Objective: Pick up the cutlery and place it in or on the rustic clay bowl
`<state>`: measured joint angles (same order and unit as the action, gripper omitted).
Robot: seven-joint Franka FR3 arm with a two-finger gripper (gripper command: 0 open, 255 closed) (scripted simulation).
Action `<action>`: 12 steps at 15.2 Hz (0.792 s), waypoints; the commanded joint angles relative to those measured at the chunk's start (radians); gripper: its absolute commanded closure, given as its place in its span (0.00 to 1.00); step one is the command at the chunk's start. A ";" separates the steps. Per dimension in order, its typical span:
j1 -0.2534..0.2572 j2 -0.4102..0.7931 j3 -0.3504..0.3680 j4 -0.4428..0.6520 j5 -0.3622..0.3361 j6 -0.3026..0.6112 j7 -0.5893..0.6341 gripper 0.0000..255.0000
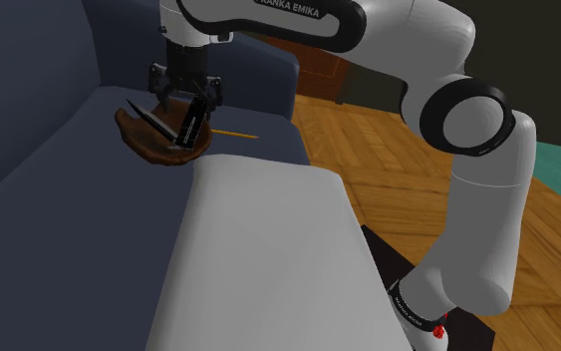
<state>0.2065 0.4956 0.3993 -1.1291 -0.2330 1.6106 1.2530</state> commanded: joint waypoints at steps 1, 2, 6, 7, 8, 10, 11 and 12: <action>0.010 0.011 0.000 0.053 -0.004 -0.041 -0.002 0.00; 0.022 0.027 -0.001 0.113 -0.009 -0.085 -0.004 0.00; 0.053 0.069 -0.006 0.246 -0.024 -0.174 -0.010 0.00; 0.052 0.069 -0.006 0.246 -0.023 -0.174 -0.010 0.00; 0.053 0.069 -0.006 0.246 -0.024 -0.174 -0.010 0.00; 0.053 0.069 -0.006 0.246 -0.024 -0.174 -0.010 0.00; 0.053 0.069 -0.006 0.246 -0.024 -0.174 -0.010 0.00; 0.053 0.069 -0.006 0.246 -0.024 -0.174 -0.010 0.00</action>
